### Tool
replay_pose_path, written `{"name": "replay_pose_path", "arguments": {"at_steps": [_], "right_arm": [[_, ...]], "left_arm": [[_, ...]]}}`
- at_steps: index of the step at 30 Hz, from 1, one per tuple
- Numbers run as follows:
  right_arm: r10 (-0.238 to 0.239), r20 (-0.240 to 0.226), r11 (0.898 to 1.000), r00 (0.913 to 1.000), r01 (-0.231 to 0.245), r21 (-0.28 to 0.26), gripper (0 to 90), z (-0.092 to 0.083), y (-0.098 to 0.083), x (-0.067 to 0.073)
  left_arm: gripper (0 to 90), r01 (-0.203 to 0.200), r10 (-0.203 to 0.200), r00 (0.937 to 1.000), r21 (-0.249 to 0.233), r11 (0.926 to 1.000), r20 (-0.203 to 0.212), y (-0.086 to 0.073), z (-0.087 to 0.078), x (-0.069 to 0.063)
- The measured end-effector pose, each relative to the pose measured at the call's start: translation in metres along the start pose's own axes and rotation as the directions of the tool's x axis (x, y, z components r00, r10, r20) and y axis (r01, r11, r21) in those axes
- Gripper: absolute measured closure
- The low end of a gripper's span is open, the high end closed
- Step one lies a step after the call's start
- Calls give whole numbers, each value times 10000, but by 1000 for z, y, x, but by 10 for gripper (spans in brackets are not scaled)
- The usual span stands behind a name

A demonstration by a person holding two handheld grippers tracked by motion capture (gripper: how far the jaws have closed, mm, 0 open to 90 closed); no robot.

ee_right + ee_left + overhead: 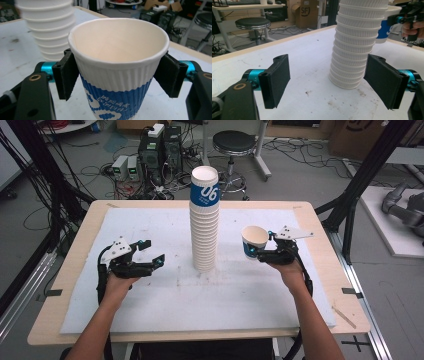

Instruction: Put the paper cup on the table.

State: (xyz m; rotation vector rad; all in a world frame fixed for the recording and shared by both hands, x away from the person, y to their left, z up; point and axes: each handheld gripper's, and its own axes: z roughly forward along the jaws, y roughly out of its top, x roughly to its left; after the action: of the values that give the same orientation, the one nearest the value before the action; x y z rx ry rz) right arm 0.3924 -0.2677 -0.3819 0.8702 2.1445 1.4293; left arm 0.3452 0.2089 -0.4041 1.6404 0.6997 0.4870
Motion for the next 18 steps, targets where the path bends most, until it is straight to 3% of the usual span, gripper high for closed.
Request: {"name": "replay_pose_path", "arguments": {"at_steps": [7,16,18], "right_arm": [[865,124,9958,9962,-869,284,261,19,-12,-9],[725,396,9913,9966,-764,1070,248,25,-31,-6],[752,382,9923,9964,-786,955,243,23,-37,-5]], "left_arm": [[206,64,-64,10000,113,9999,-40,-2,0,2],[206,126,-125,9999,165,9998,-55,-5,0,2],[206,143,-142,9999,190,9997,-36,-5,0,1]]}}
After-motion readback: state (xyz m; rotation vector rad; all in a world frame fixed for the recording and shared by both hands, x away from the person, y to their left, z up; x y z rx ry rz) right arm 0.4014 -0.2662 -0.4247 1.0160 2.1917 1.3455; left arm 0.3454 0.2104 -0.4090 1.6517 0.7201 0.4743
